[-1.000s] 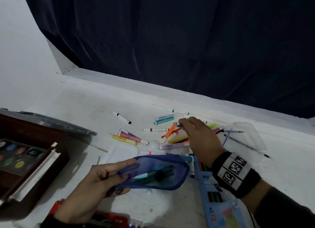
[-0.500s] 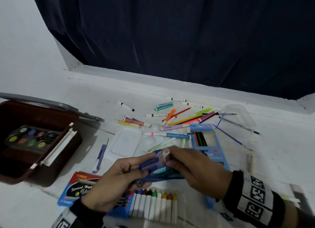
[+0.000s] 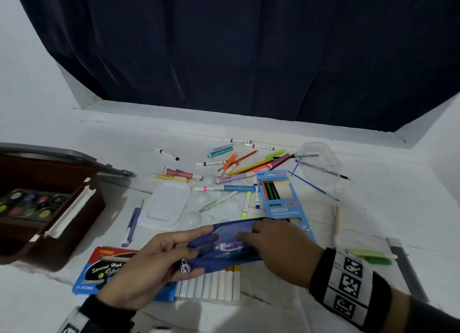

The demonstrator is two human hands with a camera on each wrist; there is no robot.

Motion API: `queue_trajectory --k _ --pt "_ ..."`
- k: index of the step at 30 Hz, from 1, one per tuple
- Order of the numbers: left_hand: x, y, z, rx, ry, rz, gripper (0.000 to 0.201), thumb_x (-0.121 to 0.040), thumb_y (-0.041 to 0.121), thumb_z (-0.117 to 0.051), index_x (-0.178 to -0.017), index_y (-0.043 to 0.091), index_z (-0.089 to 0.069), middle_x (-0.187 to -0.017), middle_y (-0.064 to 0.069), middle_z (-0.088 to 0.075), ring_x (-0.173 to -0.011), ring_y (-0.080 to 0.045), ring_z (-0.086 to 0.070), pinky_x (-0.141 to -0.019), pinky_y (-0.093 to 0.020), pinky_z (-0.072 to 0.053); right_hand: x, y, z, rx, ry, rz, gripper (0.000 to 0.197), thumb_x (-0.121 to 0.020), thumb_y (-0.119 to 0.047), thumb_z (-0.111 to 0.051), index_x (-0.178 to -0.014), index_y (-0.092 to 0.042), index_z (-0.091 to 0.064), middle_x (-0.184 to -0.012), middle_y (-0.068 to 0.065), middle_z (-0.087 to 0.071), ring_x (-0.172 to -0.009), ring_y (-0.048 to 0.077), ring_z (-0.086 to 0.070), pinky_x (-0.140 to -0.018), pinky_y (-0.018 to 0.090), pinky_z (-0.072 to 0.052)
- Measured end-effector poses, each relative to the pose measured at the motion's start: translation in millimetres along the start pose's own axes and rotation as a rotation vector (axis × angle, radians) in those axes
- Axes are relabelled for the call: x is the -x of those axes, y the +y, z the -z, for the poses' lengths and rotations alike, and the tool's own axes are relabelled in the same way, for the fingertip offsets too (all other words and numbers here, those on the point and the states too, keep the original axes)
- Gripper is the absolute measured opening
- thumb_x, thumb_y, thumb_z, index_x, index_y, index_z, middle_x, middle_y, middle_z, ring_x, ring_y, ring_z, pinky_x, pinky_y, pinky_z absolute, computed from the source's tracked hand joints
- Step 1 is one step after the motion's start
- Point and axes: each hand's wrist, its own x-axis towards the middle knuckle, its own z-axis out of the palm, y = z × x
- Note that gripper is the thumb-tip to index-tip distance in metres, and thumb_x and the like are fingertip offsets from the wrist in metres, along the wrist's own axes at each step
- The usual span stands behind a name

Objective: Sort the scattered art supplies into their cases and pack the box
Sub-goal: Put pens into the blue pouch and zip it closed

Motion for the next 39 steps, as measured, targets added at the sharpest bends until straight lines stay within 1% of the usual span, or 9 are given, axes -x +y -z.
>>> queue_trajectory --k 3,7,11,15,18,21,25,33,39 --pt "-2 2 -1 0.006 -0.009 -0.006 0.045 -0.097 -0.008 -0.044 -0.127 0.017 -0.067 -0.125 -0.001 -0.071 -0.117 -0.013 -0.066 -0.083 -0.028 -0.06 3 -5 -4 0.037 0.009 -0.025 0.027 -0.092 -0.018 -0.054 -0.116 -0.03 -0.059 -0.1 0.003 -0.063 -0.094 0.026 -0.062 -0.072 0.037 -0.047" --pt "-7 3 -3 -0.02 0.002 -0.03 0.044 -0.096 -0.009 -0.044 -0.126 0.015 -0.067 -0.124 -0.001 -0.071 -0.117 -0.014 -0.066 -0.081 -0.027 -0.06 2 -6 -2 -0.042 0.019 -0.102 0.018 -0.097 -0.02 -0.049 -0.115 -0.025 -0.05 -0.11 0.003 -0.061 -0.098 0.026 -0.061 -0.081 0.04 -0.05" --pt "-8 5 4 -0.043 0.011 -0.049 0.045 -0.097 -0.009 -0.042 -0.127 0.014 -0.067 -0.125 -0.002 -0.071 -0.118 -0.015 -0.066 -0.086 -0.031 -0.06 -5 -1 11 -0.42 0.303 -0.144 0.01 -0.099 -0.026 -0.048 -0.099 -0.023 -0.057 -0.089 -0.005 -0.064 -0.079 0.011 -0.058 -0.073 0.031 -0.052" --pt "-5 8 21 -0.027 0.037 -0.057 0.047 -0.097 -0.01 -0.04 -0.124 0.015 -0.07 -0.126 -0.005 -0.07 -0.119 -0.017 -0.065 -0.084 -0.032 -0.06 -25 16 18 -0.542 0.534 -0.185 0.007 -0.093 -0.018 -0.055 -0.089 -0.02 -0.06 -0.078 -0.006 -0.061 -0.069 0.012 -0.058 -0.064 0.03 -0.051" --pt "2 12 36 -0.016 0.079 -0.061 0.048 -0.096 -0.011 -0.039 -0.12 0.013 -0.072 -0.124 -0.008 -0.07 -0.118 -0.02 -0.066 -0.085 -0.034 -0.058 -51 31 10 -0.506 0.396 -0.224 0.012 -0.096 -0.018 -0.052 -0.095 -0.017 -0.064 -0.086 -0.003 -0.063 -0.078 0.015 -0.058 -0.075 0.039 -0.051" --pt "11 17 53 -0.015 0.12 -0.067 0.049 -0.095 -0.013 -0.039 -0.115 0.013 -0.075 -0.122 -0.01 -0.071 -0.116 -0.023 -0.067 -0.079 -0.03 -0.06 -75 41 -4 -0.475 0.24 -0.219 0.022 -0.1 -0.018 -0.049 -0.113 -0.015 -0.067 -0.113 0.003 -0.067 -0.103 0.019 -0.06 -0.092 0.039 -0.047" --pt "19 22 72 -0.017 0.138 -0.054 0.048 -0.095 -0.012 -0.04 -0.122 0.012 -0.071 -0.124 -0.007 -0.071 -0.118 -0.021 -0.066 -0.078 -0.026 -0.059 -106 42 -18 -0.375 -0.036 -0.222 0.036 -0.103 -0.019 -0.042 -0.137 -0.014 -0.054 -0.143 0.007 -0.052 -0.13 0.025 -0.048 -0.106 0.036 -0.037" --pt "22 37 97 0.013 0.16 -0.043 0.045 -0.093 -0.013 -0.043 -0.118 0.009 -0.073 -0.119 -0.01 -0.073 -0.107 -0.02 -0.071 -0.066 -0.024 -0.06 -139 29 -36 0.07 -0.094 -0.165 0.025 -0.092 -0.005 -0.048 -0.113 -0.014 -0.06 -0.113 0.009 -0.058 -0.109 0.03 -0.056 -0.078 0.038 -0.047" --pt "11 45 108 -0.022 0.166 -0.053 0.048 -0.096 -0.009 -0.044 -0.107 0.023 -0.079 -0.119 -0.004 -0.073 -0.112 -0.02 -0.069 -0.079 -0.03 -0.059 -150 24 -37 0.18 -0.073 -0.175 0.029 -0.095 -0.021 -0.053 -0.123 -0.017 -0.051 -0.121 0.007 -0.059 -0.116 0.03 -0.055 -0.085 0.039 -0.046"
